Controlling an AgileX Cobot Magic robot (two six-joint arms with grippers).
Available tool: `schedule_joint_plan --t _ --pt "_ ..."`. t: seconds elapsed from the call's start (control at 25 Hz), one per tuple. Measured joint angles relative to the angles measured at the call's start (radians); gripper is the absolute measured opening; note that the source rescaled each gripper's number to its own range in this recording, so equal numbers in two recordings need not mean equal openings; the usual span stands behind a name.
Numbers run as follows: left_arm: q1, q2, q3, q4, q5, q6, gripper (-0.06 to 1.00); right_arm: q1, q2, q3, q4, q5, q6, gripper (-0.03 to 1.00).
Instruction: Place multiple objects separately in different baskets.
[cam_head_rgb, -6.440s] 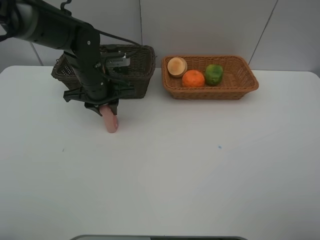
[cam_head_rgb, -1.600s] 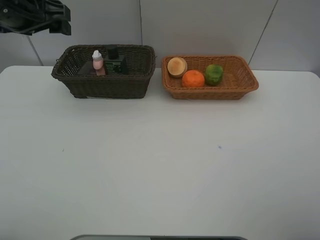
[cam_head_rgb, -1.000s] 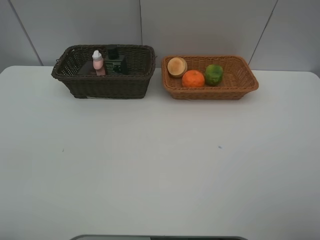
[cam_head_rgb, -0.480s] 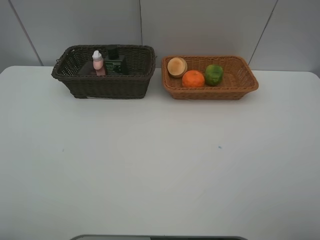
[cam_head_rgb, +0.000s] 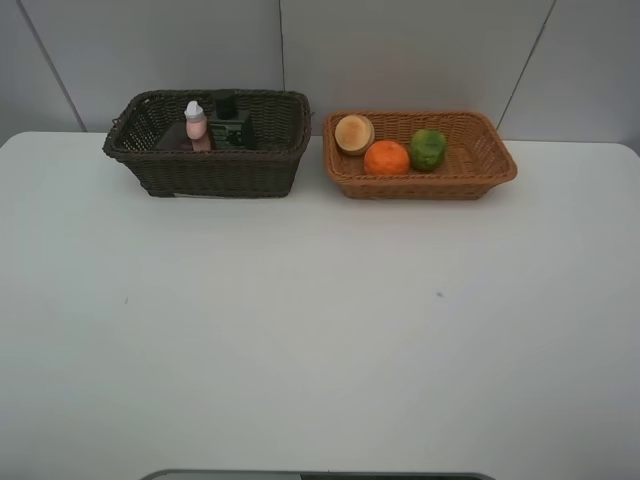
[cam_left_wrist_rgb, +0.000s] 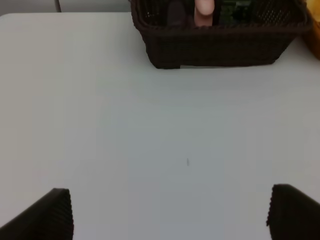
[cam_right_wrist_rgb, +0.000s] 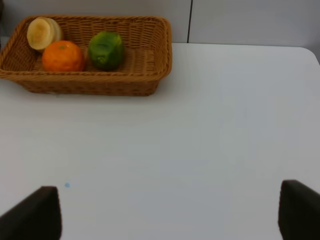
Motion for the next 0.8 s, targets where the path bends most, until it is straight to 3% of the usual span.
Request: schedule_joint_plan --t 0.2,0.8 --pt "0.000 -0.009 0.022 0.000 -0.059 0.018 1.00 0.000 0.000 0.000 0.000 0.000 0.000 0.85" --pt "0.024 -0.009 0.029 0.000 -0.063 0.034 1.00 0.000 0.000 0.000 0.000 0.000 0.000 0.85"
